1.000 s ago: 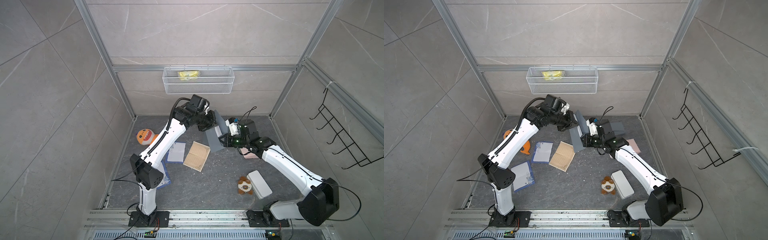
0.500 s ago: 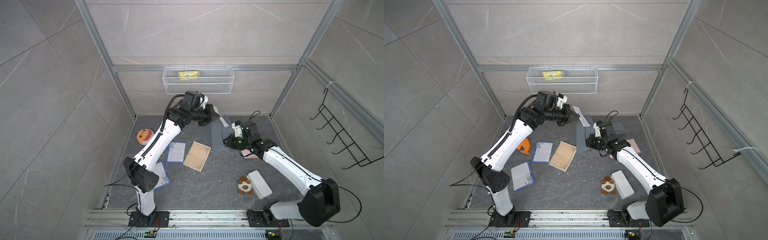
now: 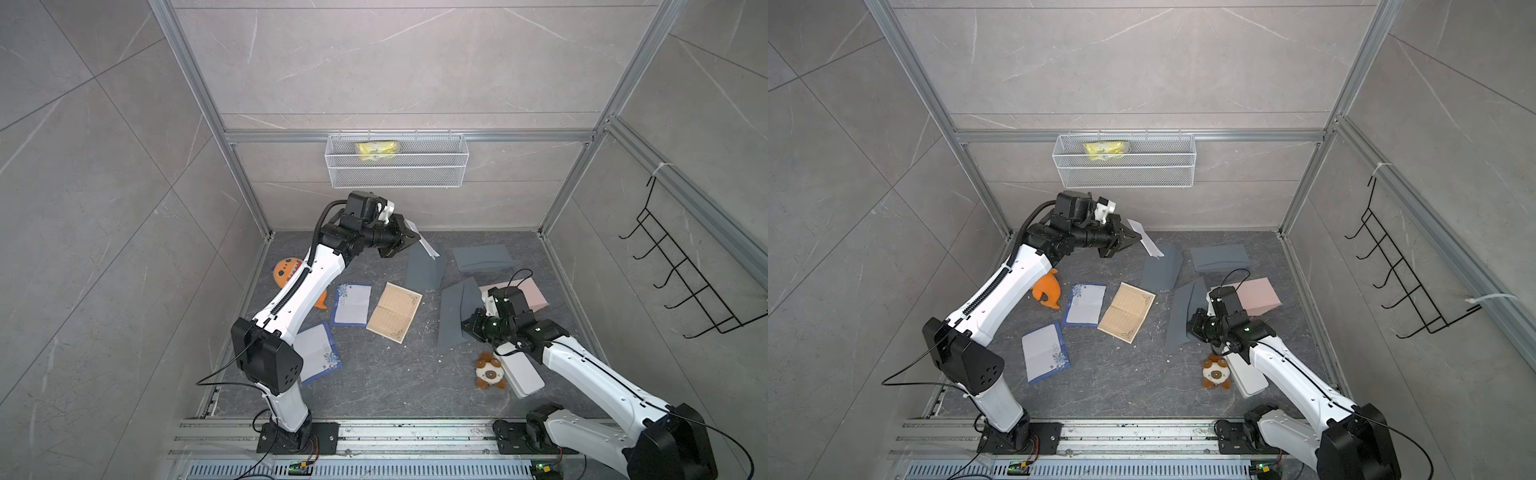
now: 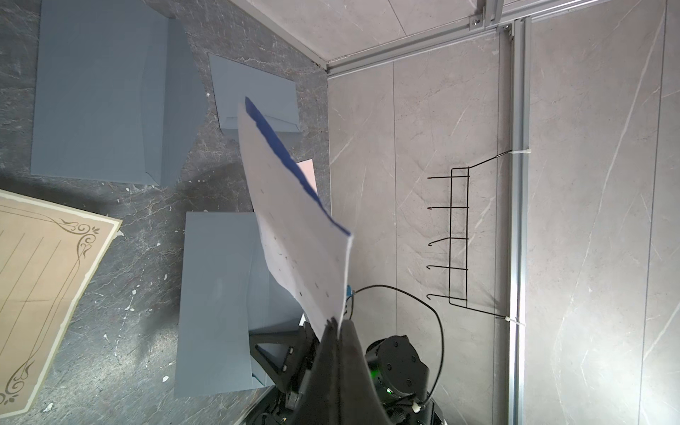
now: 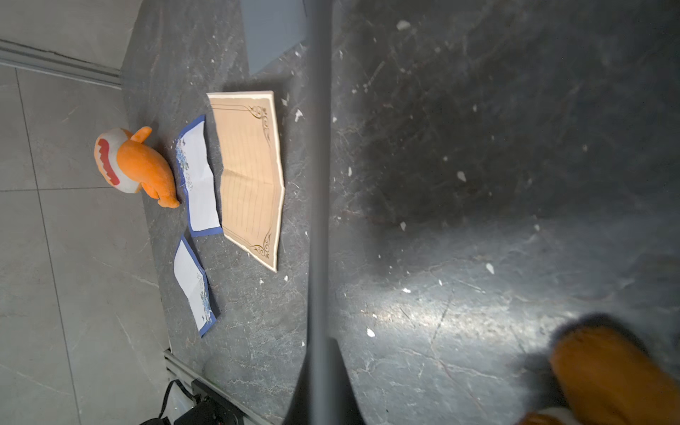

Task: Take the letter paper out of the envelope
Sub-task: Place the envelope at the center of the board.

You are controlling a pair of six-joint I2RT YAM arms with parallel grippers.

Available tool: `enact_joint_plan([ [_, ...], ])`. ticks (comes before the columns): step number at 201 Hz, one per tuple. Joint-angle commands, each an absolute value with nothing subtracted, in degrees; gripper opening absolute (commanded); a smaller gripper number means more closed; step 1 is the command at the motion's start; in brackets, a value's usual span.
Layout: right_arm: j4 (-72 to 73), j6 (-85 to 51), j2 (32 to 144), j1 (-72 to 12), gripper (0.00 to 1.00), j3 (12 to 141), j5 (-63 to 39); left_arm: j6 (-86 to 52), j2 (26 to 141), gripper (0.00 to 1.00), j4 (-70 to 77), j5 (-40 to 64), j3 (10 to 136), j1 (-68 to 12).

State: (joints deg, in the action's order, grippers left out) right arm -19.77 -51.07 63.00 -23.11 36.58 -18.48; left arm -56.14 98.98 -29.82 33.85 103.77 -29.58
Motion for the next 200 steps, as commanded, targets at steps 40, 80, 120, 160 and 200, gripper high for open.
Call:
enact_joint_plan([
  [40,-5.38,-59.88,69.75,-22.87,0.00,28.19,-22.68,-55.63,95.30,0.00,-25.14,37.10,99.78,-29.53],
  [80,-10.99,-55.26,74.53,-22.46,0.00,31.18,-21.23,-55.32,94.66,0.00,-24.93,36.99,98.08,-29.57],
  [120,-15.63,-50.85,77.04,-22.03,0.11,34.07,-19.43,-54.98,94.65,0.00,-24.70,36.99,96.88,-29.51],
  [160,-22.31,-48.11,77.21,-21.79,0.28,36.87,-16.49,-54.78,94.83,0.00,-24.79,37.23,96.34,-29.50],
  [200,-27.86,-46.22,76.79,-21.30,0.29,39.47,-13.41,-54.82,94.92,0.00,-24.18,37.34,95.48,-29.53],
])
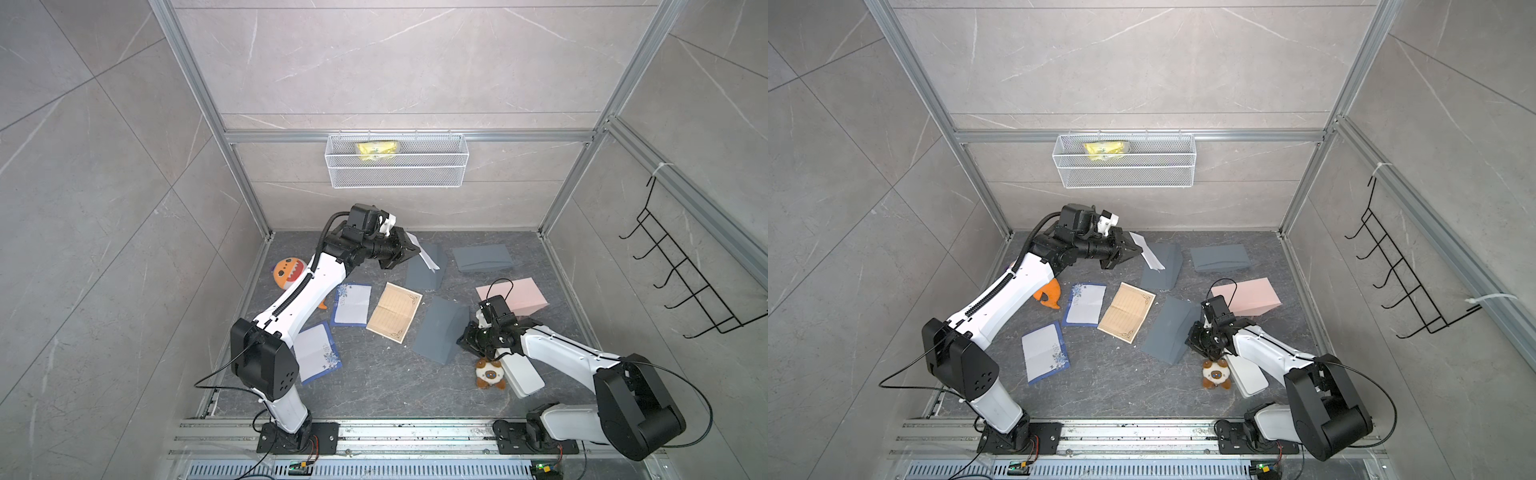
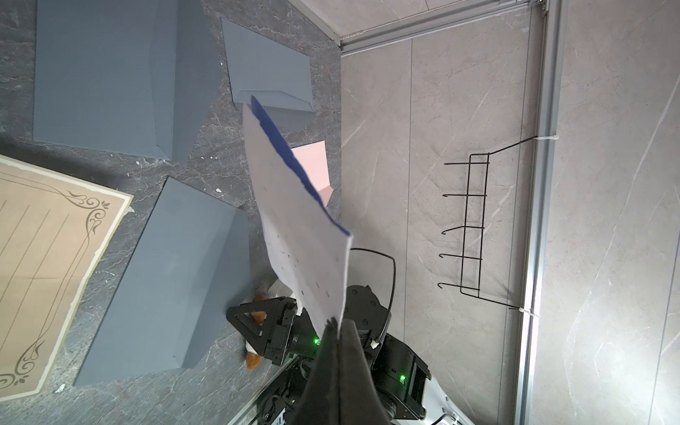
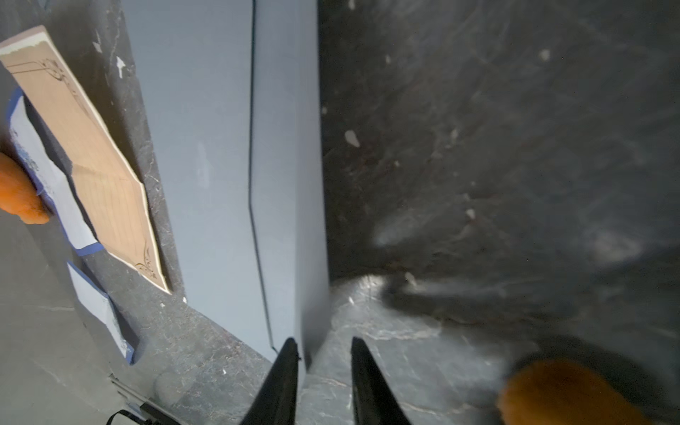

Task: Take the letter paper out of the envelope
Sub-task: Place the envelope at the center of the board, then unfold the letter paper.

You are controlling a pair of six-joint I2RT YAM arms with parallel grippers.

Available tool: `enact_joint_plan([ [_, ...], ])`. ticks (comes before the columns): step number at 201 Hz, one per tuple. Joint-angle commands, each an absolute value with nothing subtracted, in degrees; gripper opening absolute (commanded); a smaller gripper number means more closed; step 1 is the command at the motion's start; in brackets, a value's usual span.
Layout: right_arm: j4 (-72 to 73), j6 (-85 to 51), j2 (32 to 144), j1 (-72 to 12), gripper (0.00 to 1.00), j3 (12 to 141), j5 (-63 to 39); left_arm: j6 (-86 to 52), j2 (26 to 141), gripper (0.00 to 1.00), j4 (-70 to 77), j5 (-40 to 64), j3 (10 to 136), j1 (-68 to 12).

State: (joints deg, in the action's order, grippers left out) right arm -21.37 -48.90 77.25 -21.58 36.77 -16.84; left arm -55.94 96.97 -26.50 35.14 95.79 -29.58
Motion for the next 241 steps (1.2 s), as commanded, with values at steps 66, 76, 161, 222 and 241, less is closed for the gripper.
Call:
enact_joint_plan([
  [66,-37.62,-43.09,70.75,-21.25,0.30,50.37,-6.73,-54.19,95.83,0.00,-25.55,38.28,95.17,-29.51],
  [76,-39.26,-42.59,70.12,-21.22,0.32,53.97,-6.35,-54.18,96.43,0.00,-26.17,39.00,96.04,-29.45],
  [161,-29.53,-60.41,73.06,-19.98,0.57,71.56,-17.32,-59.63,100.36,0.00,-22.04,44.15,101.34,-28.66],
  [222,-10.98,-76.22,75.94,-19.49,0.58,67.49,-21.85,-62.24,100.20,0.00,-18.58,44.91,99.90,-28.68],
  [241,-9.44,-77.28,76.79,-19.47,0.57,66.66,-22.25,-62.83,100.11,0.00,-17.72,44.83,99.66,-28.74],
])
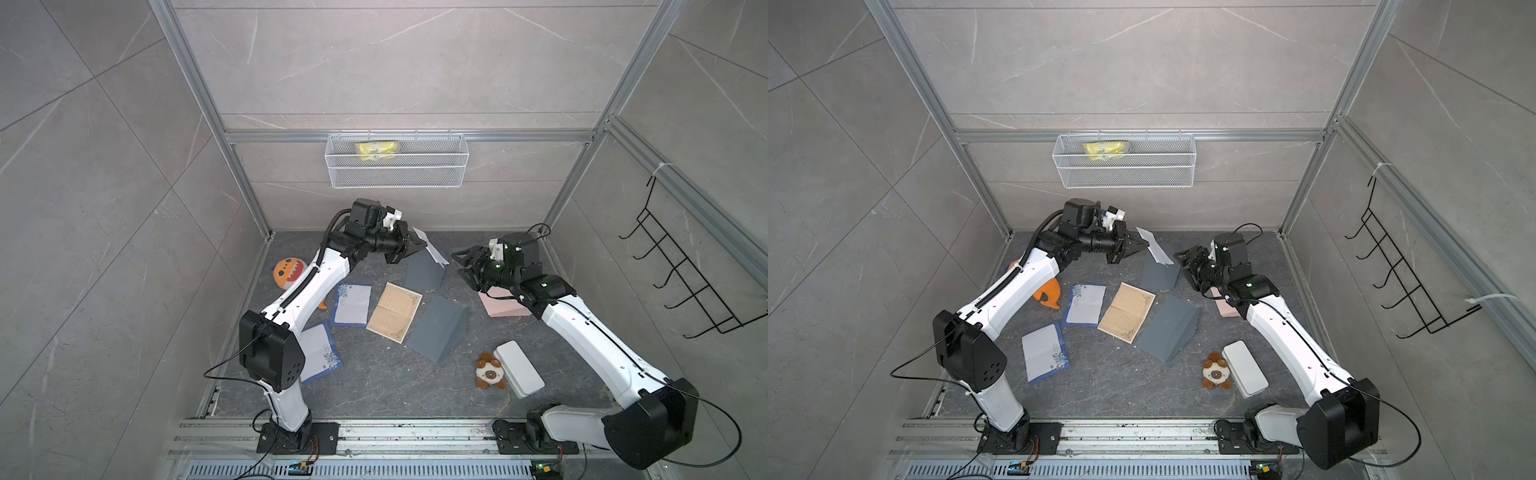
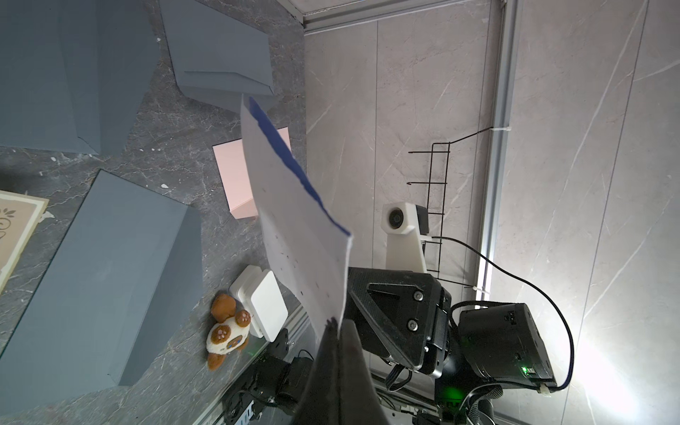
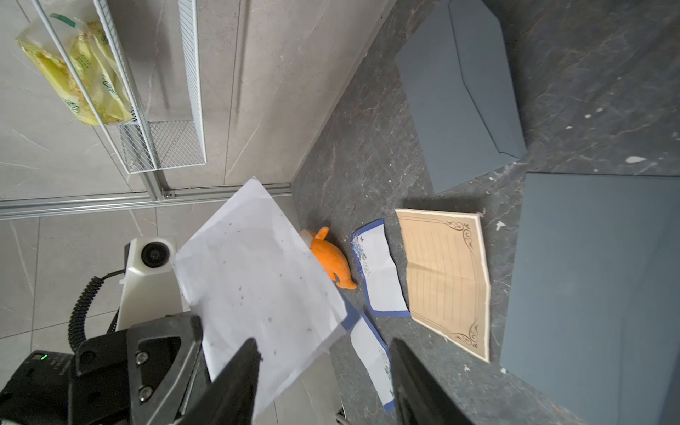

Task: Take the letter paper out of the envelope
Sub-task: Unfold the letter paper.

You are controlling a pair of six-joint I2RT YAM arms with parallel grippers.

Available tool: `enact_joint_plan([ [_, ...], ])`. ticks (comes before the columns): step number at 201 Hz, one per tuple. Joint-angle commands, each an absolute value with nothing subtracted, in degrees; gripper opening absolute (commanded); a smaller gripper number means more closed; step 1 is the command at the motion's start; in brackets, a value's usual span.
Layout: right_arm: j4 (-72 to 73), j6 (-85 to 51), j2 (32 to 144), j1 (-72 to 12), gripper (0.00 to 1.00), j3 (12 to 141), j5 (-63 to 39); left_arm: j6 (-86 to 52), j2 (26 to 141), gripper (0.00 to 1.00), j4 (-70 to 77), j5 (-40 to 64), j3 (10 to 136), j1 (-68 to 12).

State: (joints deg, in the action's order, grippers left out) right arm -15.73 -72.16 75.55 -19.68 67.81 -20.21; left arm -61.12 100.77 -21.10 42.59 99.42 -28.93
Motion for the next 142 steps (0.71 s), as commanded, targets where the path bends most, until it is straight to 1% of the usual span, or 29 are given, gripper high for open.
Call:
enact_joint_plan([
  [1,-9.33,-77.36,76.85,-19.49,0.57,66.69,-22.20,-62.79,100.11,0.00,-17.69,44.87,99.66,-28.74],
  [142,1.89,-83.48,79.98,-19.35,0.54,64.79,-23.80,-63.90,100.28,0.00,-15.66,45.23,98.61,-29.01],
])
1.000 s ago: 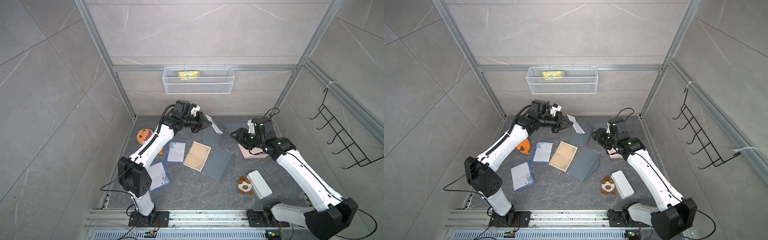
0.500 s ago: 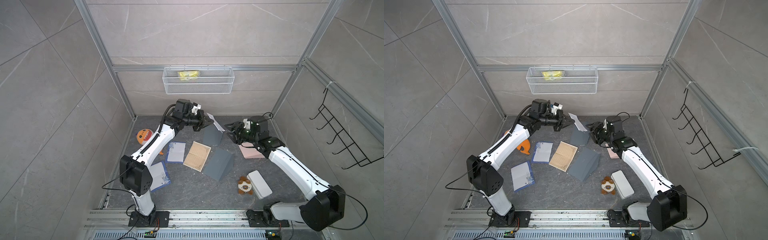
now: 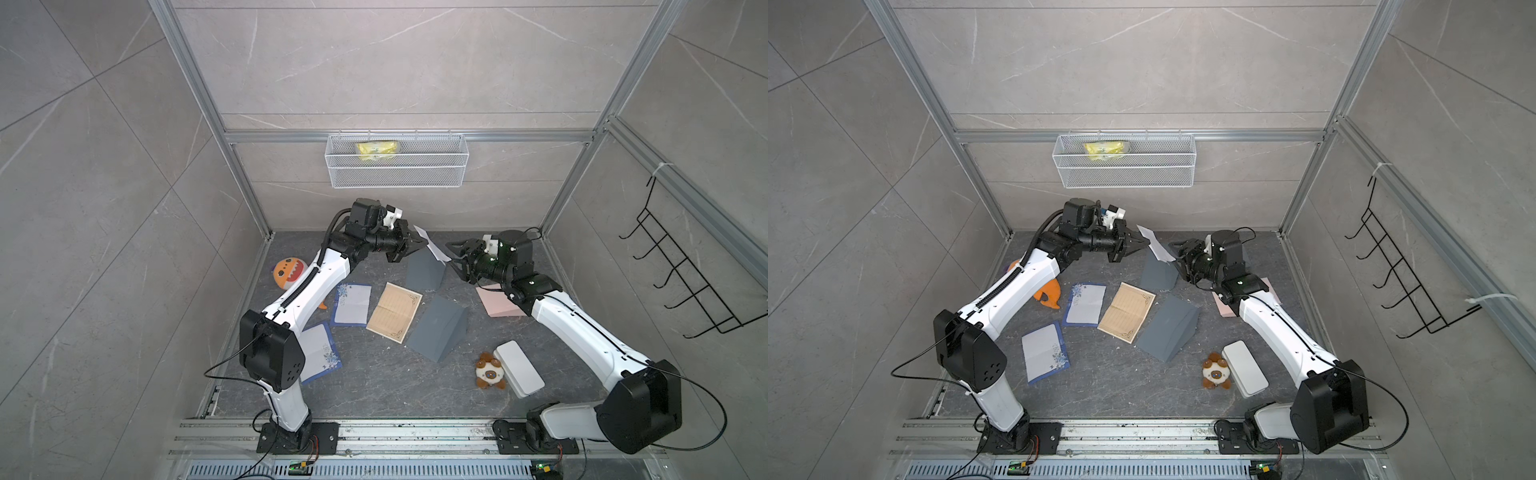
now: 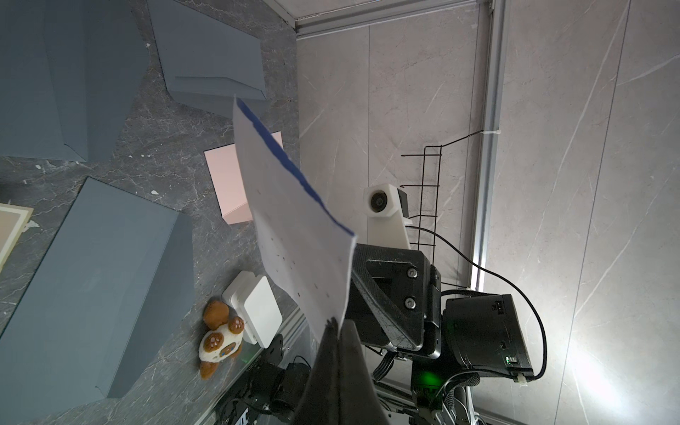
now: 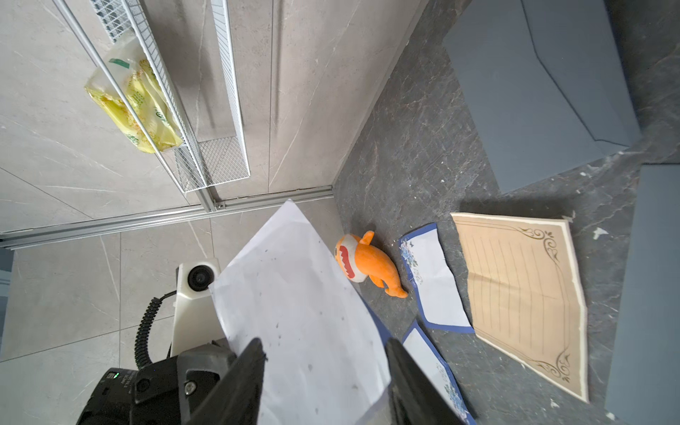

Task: Take the letter paper out of the envelope
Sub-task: Unfold the letter paper.

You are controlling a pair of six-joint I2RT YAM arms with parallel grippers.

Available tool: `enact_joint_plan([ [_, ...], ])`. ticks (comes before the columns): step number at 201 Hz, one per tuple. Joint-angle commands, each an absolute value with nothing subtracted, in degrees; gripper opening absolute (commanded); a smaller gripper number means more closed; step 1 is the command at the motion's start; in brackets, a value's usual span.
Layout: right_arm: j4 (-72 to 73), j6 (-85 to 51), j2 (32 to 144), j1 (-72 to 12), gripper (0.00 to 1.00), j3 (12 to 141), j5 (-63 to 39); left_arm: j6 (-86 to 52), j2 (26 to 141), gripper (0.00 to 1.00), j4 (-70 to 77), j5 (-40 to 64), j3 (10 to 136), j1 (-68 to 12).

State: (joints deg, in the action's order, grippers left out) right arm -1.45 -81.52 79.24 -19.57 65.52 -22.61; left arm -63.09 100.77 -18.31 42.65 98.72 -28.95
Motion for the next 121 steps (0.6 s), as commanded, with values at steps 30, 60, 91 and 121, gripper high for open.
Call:
enact_joint_plan([
  [30,3.87,-84.97,79.73,-19.35,0.53,63.85,-23.81,-64.52,100.03,0.00,-14.12,45.16,98.05,-29.09],
  [60,5.67,-86.40,79.02,-19.38,0.51,62.32,-23.52,-65.13,99.71,0.00,-13.28,44.80,97.33,-29.09],
  [91,9.42,-88.90,78.83,-19.42,0.49,61.25,-23.05,-65.55,99.30,0.00,-12.41,44.82,95.86,-29.12],
  [121,10.96,-90.13,78.79,-19.38,0.47,61.70,-23.11,-66.10,99.25,0.00,-11.17,44.69,95.05,-29.39],
])
